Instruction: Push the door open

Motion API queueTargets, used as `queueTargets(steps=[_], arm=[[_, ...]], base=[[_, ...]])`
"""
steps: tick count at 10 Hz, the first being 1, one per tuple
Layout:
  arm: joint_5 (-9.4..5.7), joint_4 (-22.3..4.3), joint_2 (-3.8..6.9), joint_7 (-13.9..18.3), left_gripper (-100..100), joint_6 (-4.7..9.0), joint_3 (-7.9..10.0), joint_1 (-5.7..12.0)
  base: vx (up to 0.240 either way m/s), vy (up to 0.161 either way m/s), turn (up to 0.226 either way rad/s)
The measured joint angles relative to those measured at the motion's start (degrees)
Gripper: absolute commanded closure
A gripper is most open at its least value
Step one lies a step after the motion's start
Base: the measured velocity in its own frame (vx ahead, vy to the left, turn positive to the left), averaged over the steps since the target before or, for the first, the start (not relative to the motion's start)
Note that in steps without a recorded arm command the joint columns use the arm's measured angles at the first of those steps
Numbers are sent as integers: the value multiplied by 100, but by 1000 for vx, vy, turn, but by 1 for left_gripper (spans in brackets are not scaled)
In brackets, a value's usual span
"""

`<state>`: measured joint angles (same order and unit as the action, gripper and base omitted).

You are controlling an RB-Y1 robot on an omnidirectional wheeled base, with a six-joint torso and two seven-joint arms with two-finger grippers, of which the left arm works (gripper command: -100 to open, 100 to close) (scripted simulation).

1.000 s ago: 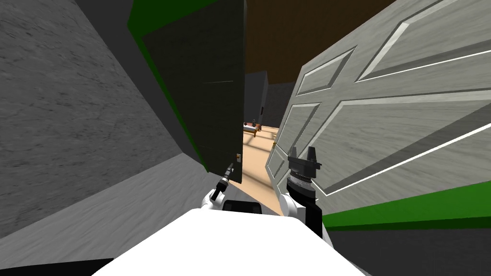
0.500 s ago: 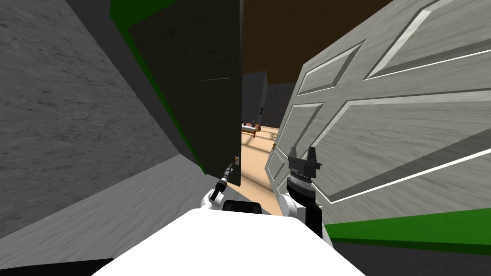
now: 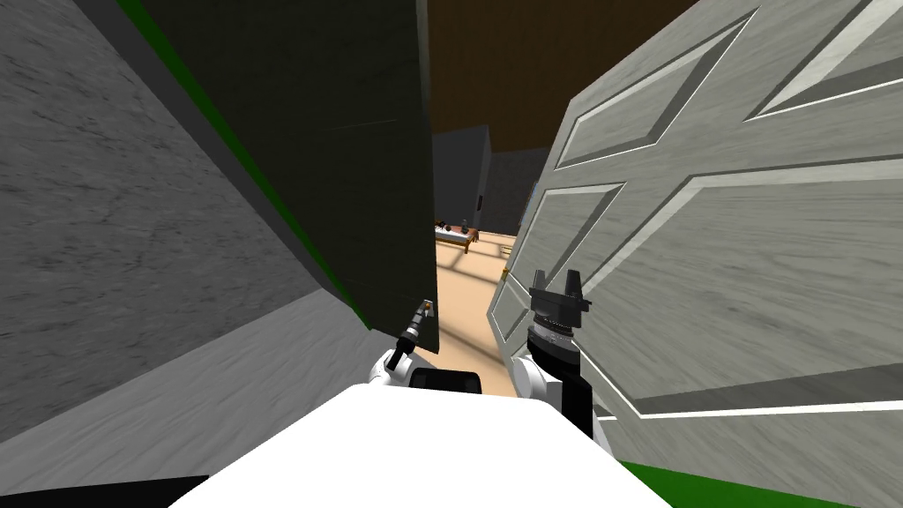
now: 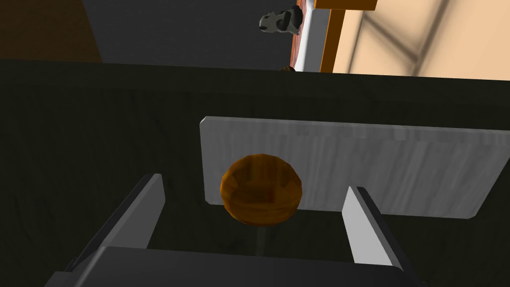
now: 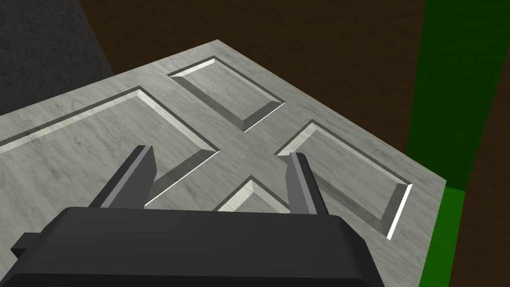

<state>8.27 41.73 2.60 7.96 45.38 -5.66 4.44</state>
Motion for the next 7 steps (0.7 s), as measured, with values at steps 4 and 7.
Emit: queueTargets(steps=[4, 7], arm=[[0, -1, 2, -3, 100, -8, 2, 5], [2, -10, 2, -3, 100, -14, -1, -6]], base=[[-19, 3, -3], [31, -1, -2]])
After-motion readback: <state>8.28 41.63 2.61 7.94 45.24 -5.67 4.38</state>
